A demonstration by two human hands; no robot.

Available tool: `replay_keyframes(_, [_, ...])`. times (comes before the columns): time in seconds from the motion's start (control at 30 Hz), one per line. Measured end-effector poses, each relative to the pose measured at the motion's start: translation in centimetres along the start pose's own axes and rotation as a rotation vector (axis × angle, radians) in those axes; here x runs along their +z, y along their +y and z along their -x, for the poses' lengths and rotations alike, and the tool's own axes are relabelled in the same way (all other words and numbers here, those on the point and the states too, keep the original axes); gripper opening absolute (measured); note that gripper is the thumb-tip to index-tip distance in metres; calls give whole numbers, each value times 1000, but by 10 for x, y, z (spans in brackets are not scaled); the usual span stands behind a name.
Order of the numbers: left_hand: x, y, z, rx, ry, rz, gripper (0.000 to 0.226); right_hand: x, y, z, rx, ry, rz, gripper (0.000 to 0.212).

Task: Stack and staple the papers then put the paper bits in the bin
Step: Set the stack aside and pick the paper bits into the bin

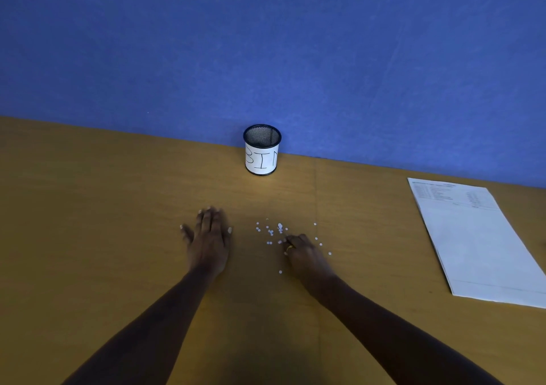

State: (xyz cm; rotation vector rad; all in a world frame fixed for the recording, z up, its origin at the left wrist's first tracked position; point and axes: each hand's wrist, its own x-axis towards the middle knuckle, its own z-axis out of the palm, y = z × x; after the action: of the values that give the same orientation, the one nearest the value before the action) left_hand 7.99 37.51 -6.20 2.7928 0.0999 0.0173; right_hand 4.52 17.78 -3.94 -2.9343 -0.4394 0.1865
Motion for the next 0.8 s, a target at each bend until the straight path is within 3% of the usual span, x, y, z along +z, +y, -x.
replay_keyframes(0.17, [0,6,-2,-43,-12,3,55,-14,3,-10,57,28,-115,30])
replay_keyframes(0.27, [2,8,-3,-66,-1,5,55,-19,7,-17,273,50,-385,28])
replay_keyframes(0.4, [1,9,-7,-94,-4,10,56,-26,15,-21,423,134,-637,19])
replay_keyframes(0.57, [3,11,-9,-107,7,5,55,-30,27,-28,673,95,-1029,8])
replay_keyframes(0.8, [6,11,-9,-102,35,0,54,-76,23,-69,644,119,-1513,20])
